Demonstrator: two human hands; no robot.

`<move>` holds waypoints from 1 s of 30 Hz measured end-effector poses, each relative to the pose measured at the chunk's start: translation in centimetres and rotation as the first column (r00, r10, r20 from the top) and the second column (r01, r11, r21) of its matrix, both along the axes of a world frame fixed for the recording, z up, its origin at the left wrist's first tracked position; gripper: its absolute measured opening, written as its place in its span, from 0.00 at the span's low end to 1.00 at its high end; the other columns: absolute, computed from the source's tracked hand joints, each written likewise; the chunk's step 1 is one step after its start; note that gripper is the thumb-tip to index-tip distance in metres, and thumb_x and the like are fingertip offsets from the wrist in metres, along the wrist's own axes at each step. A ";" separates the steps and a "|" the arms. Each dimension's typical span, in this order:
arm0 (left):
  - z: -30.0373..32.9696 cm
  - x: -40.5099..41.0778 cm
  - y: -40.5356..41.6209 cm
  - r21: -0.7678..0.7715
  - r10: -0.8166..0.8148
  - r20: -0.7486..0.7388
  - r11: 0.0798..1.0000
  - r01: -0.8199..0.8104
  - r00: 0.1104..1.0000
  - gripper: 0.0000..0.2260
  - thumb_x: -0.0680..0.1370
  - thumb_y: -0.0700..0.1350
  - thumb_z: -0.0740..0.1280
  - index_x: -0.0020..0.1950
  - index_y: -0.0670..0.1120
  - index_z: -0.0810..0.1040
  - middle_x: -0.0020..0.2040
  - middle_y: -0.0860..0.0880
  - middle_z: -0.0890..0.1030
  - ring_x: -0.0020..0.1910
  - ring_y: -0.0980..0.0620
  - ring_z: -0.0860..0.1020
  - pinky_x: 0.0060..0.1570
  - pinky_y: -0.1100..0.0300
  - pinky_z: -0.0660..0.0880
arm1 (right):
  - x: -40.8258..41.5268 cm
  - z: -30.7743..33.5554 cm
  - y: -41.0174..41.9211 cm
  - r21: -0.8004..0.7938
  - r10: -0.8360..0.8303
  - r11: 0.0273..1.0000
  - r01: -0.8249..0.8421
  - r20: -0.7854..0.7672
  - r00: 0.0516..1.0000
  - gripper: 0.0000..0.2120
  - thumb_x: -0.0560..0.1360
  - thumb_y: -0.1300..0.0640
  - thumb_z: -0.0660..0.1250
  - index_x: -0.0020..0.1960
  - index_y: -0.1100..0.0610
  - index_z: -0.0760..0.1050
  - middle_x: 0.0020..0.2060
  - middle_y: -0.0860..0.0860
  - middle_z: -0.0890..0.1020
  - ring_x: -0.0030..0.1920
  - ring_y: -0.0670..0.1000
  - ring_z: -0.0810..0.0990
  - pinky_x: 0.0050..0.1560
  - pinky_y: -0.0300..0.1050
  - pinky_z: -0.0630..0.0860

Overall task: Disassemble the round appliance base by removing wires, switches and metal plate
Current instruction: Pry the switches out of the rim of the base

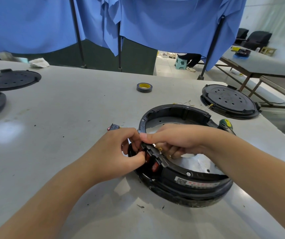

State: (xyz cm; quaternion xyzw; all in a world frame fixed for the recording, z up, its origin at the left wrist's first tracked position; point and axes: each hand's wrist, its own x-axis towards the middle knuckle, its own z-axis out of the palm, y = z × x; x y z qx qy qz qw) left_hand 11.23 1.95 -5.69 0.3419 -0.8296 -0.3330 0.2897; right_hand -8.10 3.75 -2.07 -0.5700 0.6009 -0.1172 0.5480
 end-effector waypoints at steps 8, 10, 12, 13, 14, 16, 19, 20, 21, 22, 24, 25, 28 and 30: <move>-0.2 -0.2 -0.1 -0.037 -0.001 0.001 0.999 0.001 1.000 0.11 0.64 0.57 0.64 0.37 0.51 0.75 0.34 0.52 0.77 0.34 0.47 0.76 0.40 0.44 0.74 | 0.1 0.1 -0.3 0.060 0.016 0.998 -0.019 0.054 0.998 0.30 0.78 0.40 0.60 0.19 0.50 0.71 0.22 0.43 0.58 0.22 0.43 0.52 0.25 0.38 0.48; -0.3 -0.1 -0.2 -0.048 0.004 0.003 0.999 -0.004 1.000 0.11 0.64 0.57 0.64 0.38 0.51 0.75 0.34 0.51 0.77 0.34 0.47 0.76 0.39 0.44 0.75 | 0.2 0.2 -0.2 0.060 0.013 0.998 -0.016 0.053 0.999 0.30 0.78 0.40 0.60 0.19 0.50 0.72 0.22 0.43 0.58 0.22 0.43 0.52 0.24 0.37 0.49; -0.3 -0.1 -0.2 -0.054 0.006 0.004 0.999 -0.006 1.000 0.11 0.64 0.57 0.64 0.38 0.51 0.75 0.34 0.49 0.77 0.34 0.47 0.76 0.39 0.44 0.75 | 0.2 0.3 -0.2 0.059 0.007 0.998 -0.010 0.050 0.999 0.30 0.78 0.41 0.60 0.19 0.50 0.71 0.22 0.43 0.58 0.22 0.43 0.53 0.23 0.36 0.50; -0.4 -0.1 -0.2 -0.056 0.006 0.003 0.998 -0.006 1.000 0.11 0.64 0.57 0.64 0.38 0.52 0.75 0.34 0.49 0.77 0.34 0.47 0.76 0.39 0.44 0.75 | 0.2 0.3 -0.3 0.059 0.007 0.998 -0.010 0.051 0.999 0.30 0.78 0.41 0.60 0.19 0.50 0.70 0.22 0.44 0.58 0.22 0.43 0.52 0.24 0.36 0.50; -0.4 -0.1 -0.2 -0.057 0.005 0.004 0.998 -0.004 1.000 0.10 0.64 0.57 0.64 0.39 0.52 0.74 0.34 0.50 0.77 0.34 0.47 0.75 0.40 0.44 0.75 | 0.2 0.3 -0.3 0.060 0.009 0.998 -0.012 0.053 0.999 0.31 0.78 0.41 0.60 0.18 0.50 0.70 0.22 0.44 0.58 0.22 0.43 0.52 0.24 0.36 0.50; -0.3 -0.2 -0.1 -0.063 0.001 0.004 0.998 -0.001 1.000 0.09 0.65 0.57 0.64 0.39 0.53 0.74 0.34 0.52 0.77 0.34 0.48 0.75 0.39 0.45 0.74 | 0.2 0.4 -0.2 0.059 0.011 0.998 -0.014 0.052 0.999 0.31 0.79 0.42 0.60 0.18 0.50 0.70 0.21 0.43 0.58 0.22 0.43 0.53 0.25 0.37 0.50; -0.2 -0.1 -0.1 -0.072 -0.006 0.000 0.997 0.006 1.000 0.08 0.65 0.56 0.64 0.38 0.54 0.74 0.35 0.55 0.77 0.33 0.49 0.75 0.38 0.46 0.74 | 0.2 0.4 -0.3 0.061 0.004 0.998 -0.006 0.042 0.999 0.31 0.78 0.42 0.60 0.18 0.51 0.69 0.21 0.44 0.57 0.22 0.44 0.53 0.26 0.39 0.48; -0.2 -0.1 -0.1 -0.074 -0.007 -0.001 0.997 0.007 1.000 0.08 0.65 0.56 0.64 0.37 0.54 0.74 0.35 0.55 0.77 0.33 0.49 0.75 0.38 0.46 0.74 | 0.1 0.4 -0.3 0.061 0.002 0.998 -0.005 0.039 0.999 0.31 0.78 0.41 0.60 0.18 0.51 0.68 0.21 0.44 0.57 0.22 0.44 0.53 0.27 0.39 0.48; -0.2 -0.1 0.0 -0.076 -0.008 -0.001 0.997 0.008 1.000 0.08 0.65 0.56 0.64 0.37 0.54 0.74 0.35 0.54 0.77 0.33 0.49 0.75 0.38 0.46 0.74 | 0.1 0.4 -0.3 0.062 0.001 0.998 -0.003 0.037 0.999 0.31 0.78 0.41 0.60 0.18 0.50 0.67 0.22 0.44 0.57 0.22 0.44 0.53 0.27 0.39 0.48; -0.2 -0.1 0.0 -0.079 -0.009 -0.001 0.997 0.008 1.000 0.08 0.65 0.57 0.64 0.37 0.54 0.74 0.35 0.54 0.77 0.33 0.49 0.75 0.38 0.46 0.74 | 0.1 0.4 -0.4 0.062 0.000 0.998 -0.002 0.035 0.999 0.31 0.78 0.41 0.61 0.18 0.50 0.67 0.22 0.44 0.57 0.22 0.44 0.52 0.27 0.39 0.48; -0.2 -0.2 -0.1 -0.086 -0.006 0.001 0.996 0.006 1.000 0.09 0.64 0.57 0.64 0.37 0.53 0.74 0.34 0.52 0.77 0.33 0.48 0.75 0.39 0.46 0.74 | 0.1 0.4 -0.4 0.063 -0.002 0.998 0.000 0.036 0.999 0.30 0.77 0.41 0.61 0.18 0.51 0.67 0.21 0.44 0.57 0.22 0.44 0.52 0.27 0.39 0.48; -0.2 -0.2 -0.1 -0.089 -0.003 0.001 0.996 0.003 1.000 0.10 0.64 0.57 0.64 0.37 0.52 0.75 0.34 0.51 0.77 0.33 0.48 0.75 0.39 0.45 0.74 | 0.1 0.4 -0.4 0.063 -0.003 0.998 0.001 0.038 0.999 0.30 0.77 0.41 0.61 0.18 0.51 0.66 0.21 0.44 0.57 0.22 0.44 0.52 0.27 0.39 0.48; -0.2 -0.2 -0.1 -0.092 0.004 -0.001 0.996 -0.004 1.000 0.11 0.64 0.57 0.63 0.36 0.51 0.74 0.34 0.50 0.76 0.33 0.48 0.75 0.39 0.46 0.74 | -0.1 0.4 -0.5 0.064 -0.009 0.998 0.007 0.035 0.999 0.30 0.77 0.40 0.61 0.19 0.50 0.65 0.22 0.45 0.56 0.22 0.44 0.52 0.26 0.39 0.48; -0.2 -0.2 -0.1 -0.098 0.006 -0.003 0.995 -0.006 1.000 0.10 0.64 0.57 0.63 0.36 0.51 0.74 0.34 0.51 0.76 0.34 0.49 0.75 0.39 0.46 0.74 | -0.2 0.3 -0.5 0.079 -0.013 0.997 0.010 0.040 0.999 0.29 0.76 0.39 0.62 0.19 0.50 0.66 0.22 0.44 0.57 0.22 0.44 0.52 0.24 0.37 0.48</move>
